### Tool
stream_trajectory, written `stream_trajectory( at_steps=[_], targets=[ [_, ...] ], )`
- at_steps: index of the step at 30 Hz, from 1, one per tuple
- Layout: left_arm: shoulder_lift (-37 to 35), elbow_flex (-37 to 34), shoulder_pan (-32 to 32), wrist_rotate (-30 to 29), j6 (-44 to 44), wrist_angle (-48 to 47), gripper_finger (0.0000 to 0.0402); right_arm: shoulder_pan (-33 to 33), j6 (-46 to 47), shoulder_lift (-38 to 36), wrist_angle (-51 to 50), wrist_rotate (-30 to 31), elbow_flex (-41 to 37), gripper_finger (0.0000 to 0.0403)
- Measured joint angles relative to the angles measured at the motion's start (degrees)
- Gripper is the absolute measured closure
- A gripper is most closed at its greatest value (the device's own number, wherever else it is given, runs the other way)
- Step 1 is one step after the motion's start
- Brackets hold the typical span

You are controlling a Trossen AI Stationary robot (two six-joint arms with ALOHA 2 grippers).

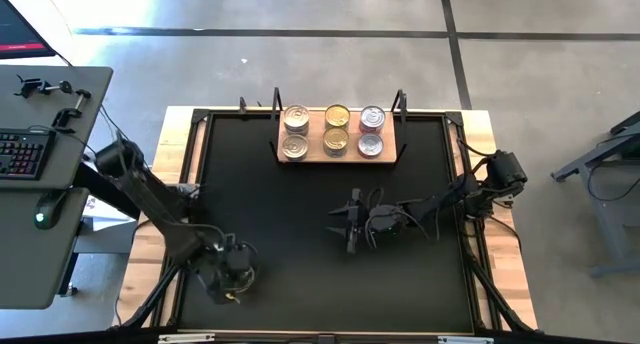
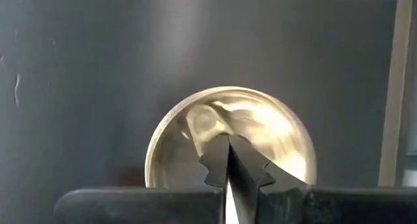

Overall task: Stack canned seafood by type on shelf
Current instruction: Stack the blue canned tuna on the bottom blue canned tuna

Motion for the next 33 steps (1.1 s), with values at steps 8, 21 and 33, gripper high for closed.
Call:
stream_trajectory(
  at_steps=[8,21,33],
  targets=[
    [5.94,-0.14,9.35,-12.57,25.32,8.57,0.0401,-0.20,-2.08,0.00,-0.22,-0.02,0.02,0.0206],
    [1.68,0.26,18.40,-13.91,55.54,23.57,0.0393,-1.11,2.17,0.04,-3.19,-0.04,0.04,0.0206],
    [8.01,-1.62,23.69,-11.57,53.48,25.47,0.0260,-0.85,3.23,0.04,-2.16,-0.70,0.04,0.0206]
  ],
)
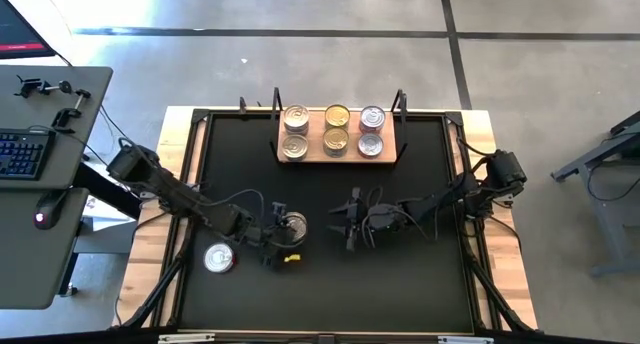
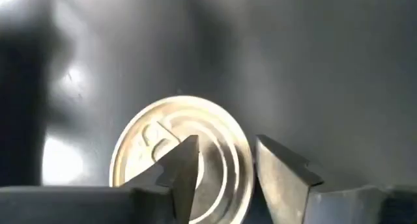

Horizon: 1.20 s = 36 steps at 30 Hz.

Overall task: Stack canned seafood by type on shelf
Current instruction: Stack the blue canned tuna on the bottom blue canned tuna

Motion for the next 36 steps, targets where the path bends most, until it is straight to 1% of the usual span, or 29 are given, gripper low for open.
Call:
stream_trajectory(
  at_steps=[3,5,7,11,12,15,18,21,25,27,32,34,36],
  targets=[
    [2.21,-0.05,1.59,0.95,0.60,0.37,0.0253,0.15,-0.16,0.00,0.14,-0.49,0.00,0.0206],
    [3.26,0.13,2.50,2.11,1.51,1.05,0.0266,0.15,-1.22,0.00,0.47,-2.03,0.00,0.0206],
    [4.39,0.28,3.09,3.15,2.59,1.89,0.0292,0.14,-2.48,0.00,0.89,-4.84,0.00,0.0206],
    [5.07,0.23,3.33,3.73,4.39,2.56,0.0375,0.42,-9.98,0.02,2.83,-11.26,0.00,0.0206],
    [4.87,0.20,3.25,3.83,4.43,2.80,0.0388,0.68,-11.66,0.02,3.00,-11.84,0.06,0.0206],
    [3.88,-1.01,2.68,3.59,5.04,5.09,0.0393,1.62,-16.10,0.02,2.95,-12.00,1.45,0.0206],
    [1.89,-5.63,1.84,2.82,6.73,13.76,0.0400,2.54,-19.78,0.02,2.19,-12.01,3.31,0.0206],
    [-1.38,-12.69,1.70,4.45,6.49,24.77,0.0401,3.24,-22.04,0.02,1.22,-11.68,4.87,0.0206],
    [-5.81,-22.95,2.45,6.31,4.25,41.51,0.0401,3.06,-22.29,0.02,1.04,-8.87,6.44,0.0205],
    [-7.30,-27.79,3.10,7.11,3.24,49.02,0.0401,2.38,-22.29,0.02,-1.15,-7.00,7.71,0.0201],
    [-9.02,-37.26,4.31,9.77,1.69,64.24,0.0401,-0.30,-22.49,0.63,-11.50,-6.71,11.67,0.0168],
    [-8.98,-39.87,4.91,10.35,1.13,68.09,0.0402,-1.34,-24.07,1.91,-14.75,-6.73,13.43,0.0152],
    [-8.98,-41.59,5.37,10.60,0.55,69.64,0.0401,-2.42,-26.21,4.41,-16.32,-7.08,15.54,0.0139]
  ],
)
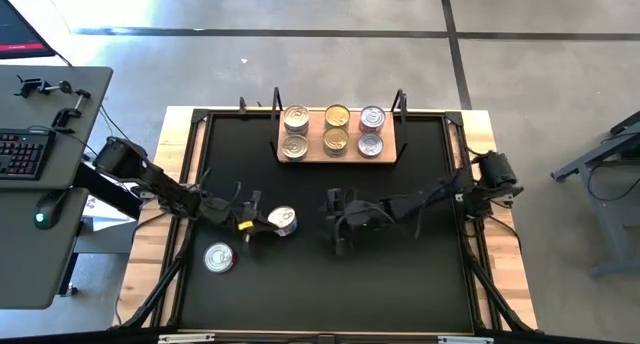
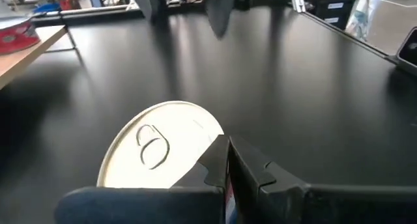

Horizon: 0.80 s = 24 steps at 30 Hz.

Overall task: Stack canned seafood by type on shelf
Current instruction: Stack the blue canned tuna on the bottom blue canned tuna

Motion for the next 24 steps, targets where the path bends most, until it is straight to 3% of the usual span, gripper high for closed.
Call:
stream_trajectory(
  at_steps=[10,16,20,24],
  targets=[
    [-0.04,-2.13,0.59,0.09,-1.25,1.31,0.0401,-4.12,-15.84,15.95,-4.27,-1.03,15.66,0.0125],
    [-0.04,-2.13,0.57,0.14,-1.21,1.73,0.0401,-3.91,-29.26,19.47,-12.90,-0.39,22.70,0.0125],
    [-0.06,-2.11,0.57,0.09,-0.91,3.58,0.0401,-3.91,-36.81,20.48,-12.40,1.65,24.24,0.0125],
    [-0.06,-2.11,0.57,0.46,0.17,5.63,0.0401,-4.27,-38.37,20.53,-10.83,2.09,24.24,0.0125]
  ],
)
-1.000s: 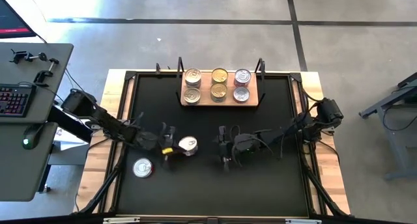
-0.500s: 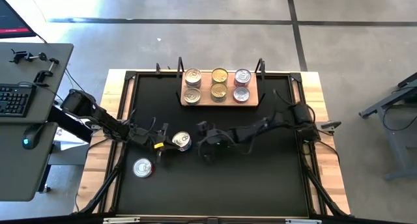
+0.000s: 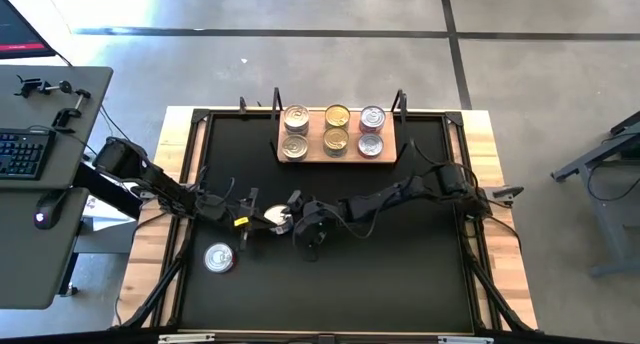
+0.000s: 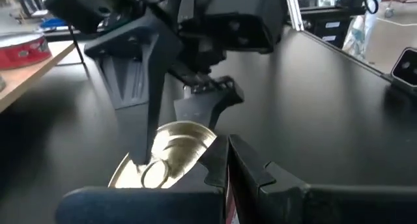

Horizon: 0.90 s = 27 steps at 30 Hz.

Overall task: Stack canned seafood by type on shelf
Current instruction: Stack the blue canned tuna on the bottom blue canned tuna

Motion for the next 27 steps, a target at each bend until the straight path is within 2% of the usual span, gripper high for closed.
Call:
stream_trajectory(
  at_steps=[5,13,18,22,27],
  targets=[
    [-0.02,0.00,-0.02,0.19,0.41,2.65,0.0401,-0.40,4.73,0.04,1.77,0.83,-0.02,0.0138],
    [-0.09,0.02,0.00,-0.41,3.34,7.60,0.0401,-0.67,13.78,0.04,2.78,-1.40,-0.02,0.0223],
    [0.02,0.03,-0.06,-3.79,3.34,6.40,0.0401,-0.56,18.71,-0.03,4.33,-0.50,0.00,0.0259],
    [-0.02,0.04,0.00,-10.56,4.84,6.47,0.0400,-0.35,24.04,-0.16,2.59,0.47,0.09,0.0280],
    [-0.46,0.07,0.00,-12.59,6.68,5.64,0.0368,0.05,30.33,-0.53,-2.02,3.17,0.07,0.0308]
  ],
)
